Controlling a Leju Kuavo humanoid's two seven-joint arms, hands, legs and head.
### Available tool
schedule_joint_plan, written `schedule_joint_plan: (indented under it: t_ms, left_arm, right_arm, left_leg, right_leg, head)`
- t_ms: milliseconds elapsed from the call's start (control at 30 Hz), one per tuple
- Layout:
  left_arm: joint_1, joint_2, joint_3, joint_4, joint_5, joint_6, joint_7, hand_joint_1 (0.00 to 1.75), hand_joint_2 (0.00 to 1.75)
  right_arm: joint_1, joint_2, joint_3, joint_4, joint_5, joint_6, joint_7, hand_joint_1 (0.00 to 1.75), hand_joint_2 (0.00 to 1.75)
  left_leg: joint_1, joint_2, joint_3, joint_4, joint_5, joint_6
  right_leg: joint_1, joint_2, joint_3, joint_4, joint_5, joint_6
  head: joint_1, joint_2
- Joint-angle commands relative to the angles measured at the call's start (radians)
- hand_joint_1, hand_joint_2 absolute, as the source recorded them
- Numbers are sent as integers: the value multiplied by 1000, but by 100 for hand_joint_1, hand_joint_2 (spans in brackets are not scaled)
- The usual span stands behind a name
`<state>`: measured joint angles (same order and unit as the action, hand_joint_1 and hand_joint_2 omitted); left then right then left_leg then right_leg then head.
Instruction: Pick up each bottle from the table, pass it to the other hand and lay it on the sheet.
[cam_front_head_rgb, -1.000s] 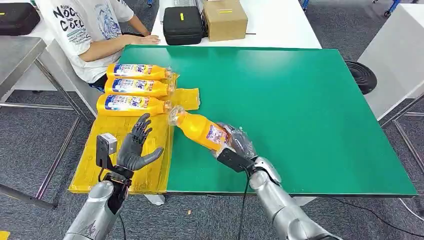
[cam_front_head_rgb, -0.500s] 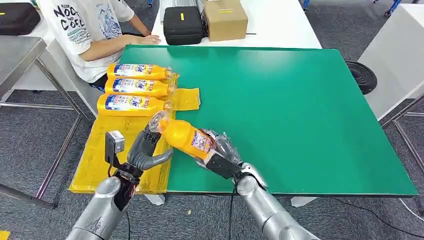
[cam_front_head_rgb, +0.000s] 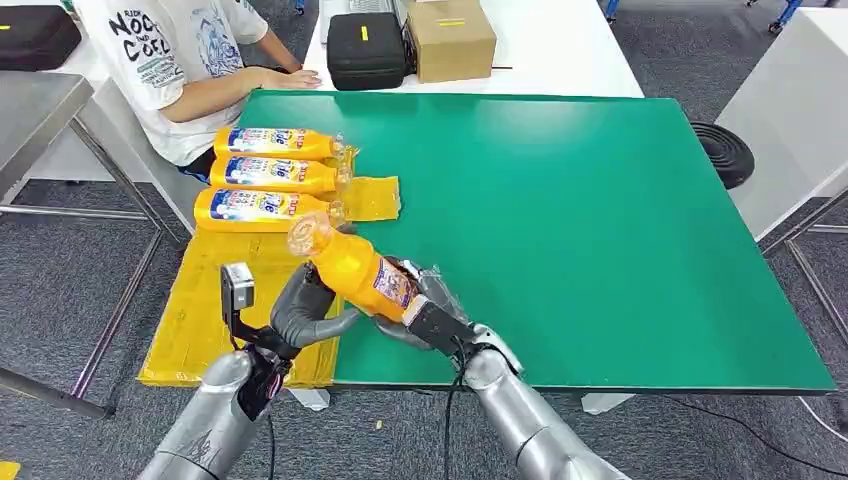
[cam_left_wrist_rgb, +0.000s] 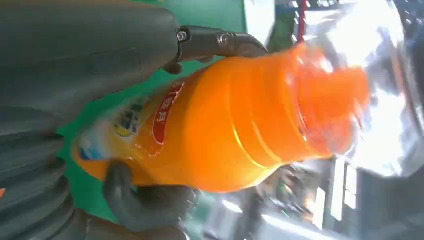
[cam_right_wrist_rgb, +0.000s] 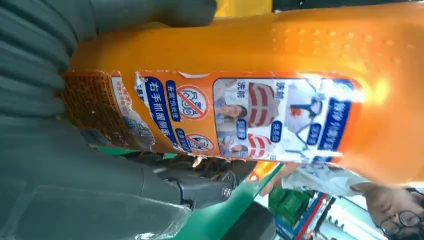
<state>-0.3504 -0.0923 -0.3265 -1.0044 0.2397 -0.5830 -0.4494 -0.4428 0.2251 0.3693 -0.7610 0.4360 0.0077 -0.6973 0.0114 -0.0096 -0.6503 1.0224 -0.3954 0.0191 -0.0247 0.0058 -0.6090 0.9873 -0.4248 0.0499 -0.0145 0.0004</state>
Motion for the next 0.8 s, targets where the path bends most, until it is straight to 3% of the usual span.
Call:
schedule_joint_plan:
  t_ms: [33,333,800]
  left_arm:
    - [-55,-4,-61,87,68,-111,0,0,175]
    - [-58,-7,-63,88,87,-110,5,0,175]
    - [-93,-6,-87,148,-24,67,14,0,175]
  right_arm:
    - [-41,16,61,72,-21,38,-1,175,175]
    - [-45,33,113,108,-2,71,-1,175,175]
    - [-63,36,170,145,-4,82,-1,175,175]
  left_leg:
    - [1,1,5,0,-2,0]
    - [0,1,5,0,-2,0]
    - [1,0,2,0,-1,0]
  right_leg:
    - [1,-1,5,-1,-2,-3]
    - [1,0,5,0,-2,-3]
    - [1,-1,2,0,-1,-2]
  head:
    - [0,0]
    - [0,0]
    - [0,0]
